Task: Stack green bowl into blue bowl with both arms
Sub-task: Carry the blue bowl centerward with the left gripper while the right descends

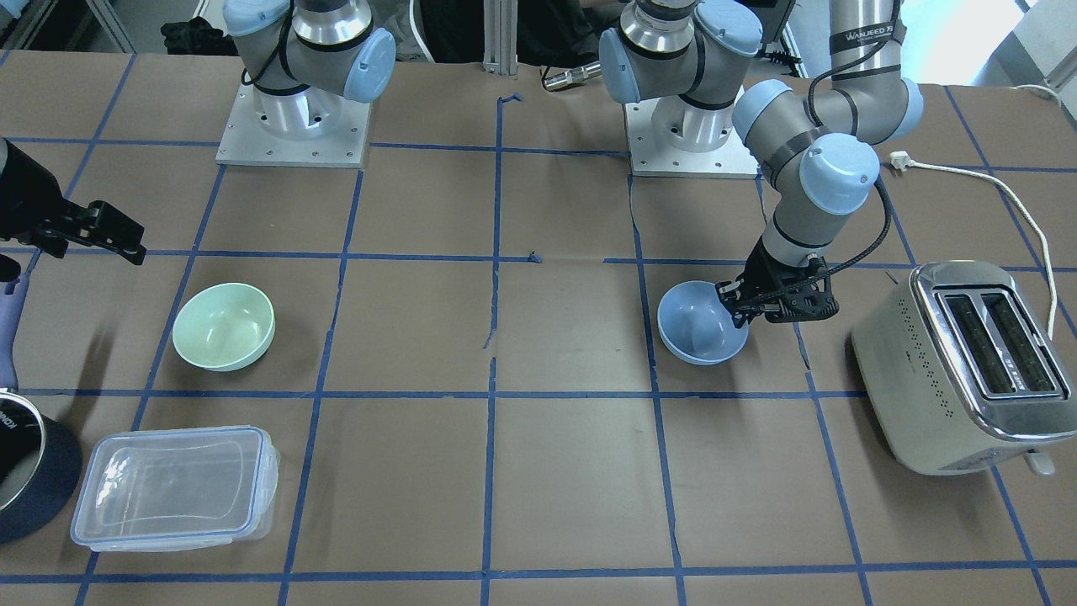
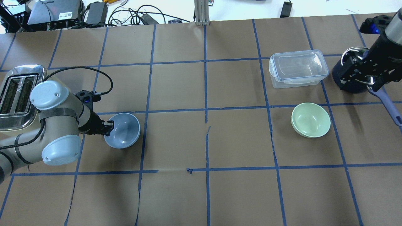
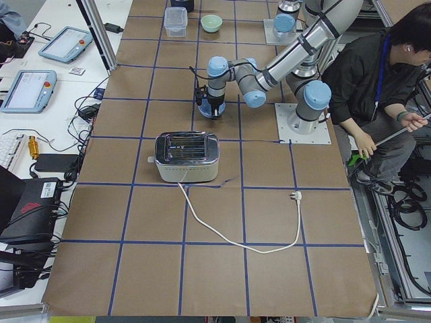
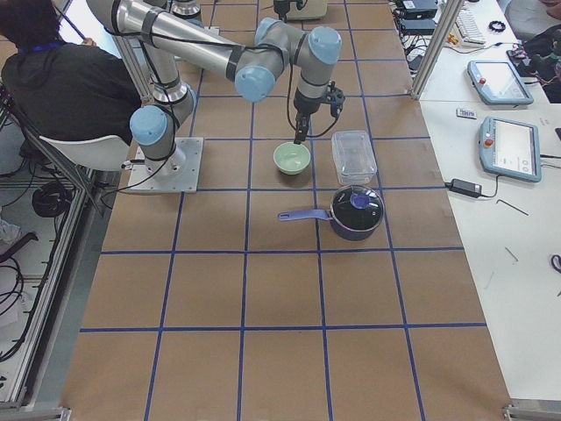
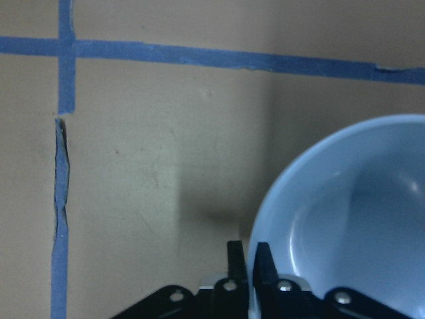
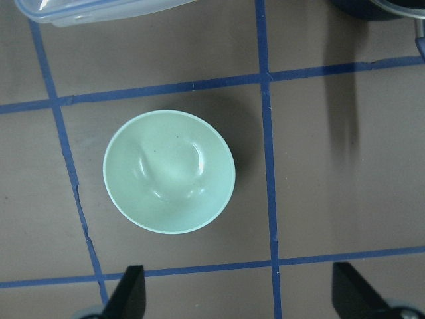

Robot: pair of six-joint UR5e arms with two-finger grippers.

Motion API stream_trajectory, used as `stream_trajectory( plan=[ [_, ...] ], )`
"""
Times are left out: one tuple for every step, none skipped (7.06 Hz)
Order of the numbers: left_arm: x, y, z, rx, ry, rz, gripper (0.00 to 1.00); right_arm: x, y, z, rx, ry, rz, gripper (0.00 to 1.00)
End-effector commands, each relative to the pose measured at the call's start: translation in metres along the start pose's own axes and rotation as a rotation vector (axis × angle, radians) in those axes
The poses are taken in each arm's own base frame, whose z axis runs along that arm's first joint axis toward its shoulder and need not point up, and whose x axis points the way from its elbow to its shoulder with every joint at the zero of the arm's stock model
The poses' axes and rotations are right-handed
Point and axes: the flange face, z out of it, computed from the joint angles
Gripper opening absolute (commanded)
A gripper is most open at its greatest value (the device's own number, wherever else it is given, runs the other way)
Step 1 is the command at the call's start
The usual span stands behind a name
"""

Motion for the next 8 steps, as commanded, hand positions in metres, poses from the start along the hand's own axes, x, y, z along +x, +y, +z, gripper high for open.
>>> stream_trajectory(
  plan=[
    [0.009, -0.021, -0.050, 0.054, -0.003, 0.019, 0.00, 0.016, -0.008, 0.080, 0.021, -0.001, 0.026, 1.00],
    [0.036, -0.050, -0.073, 0.078, 0.078, 0.032, 0.00, 0.015, -0.010, 0.090, 0.035, 0.002, 0.023, 1.00],
    [0.088, -0.063, -0.084, 0.055, 0.175, -0.043, 0.00, 0.013, -0.017, 0.115, -0.006, -0.043, 0.022, 1.00],
    [0.148, -0.056, -0.075, 0.019, 0.225, -0.007, 0.00, 0.014, -0.027, 0.134, -0.014, -0.070, 0.023, 1.00],
    [0.182, -0.062, -0.062, 0.001, 0.229, 0.006, 0.00, 0.016, -0.035, 0.140, 0.012, -0.063, 0.021, 1.00],
    [0.218, -0.056, -0.045, -0.006, 0.231, 0.035, 0.00, 0.018, -0.041, 0.158, -0.016, -0.073, 0.018, 1.00],
    [0.253, -0.051, -0.039, 0.014, 0.239, 0.003, 0.00, 0.019, -0.043, 0.161, -0.017, -0.073, 0.020, 1.00],
    [0.260, -0.060, -0.026, -0.001, 0.240, -0.020, 0.00, 0.018, -0.043, 0.166, -0.025, -0.077, 0.020, 0.96]
  ],
)
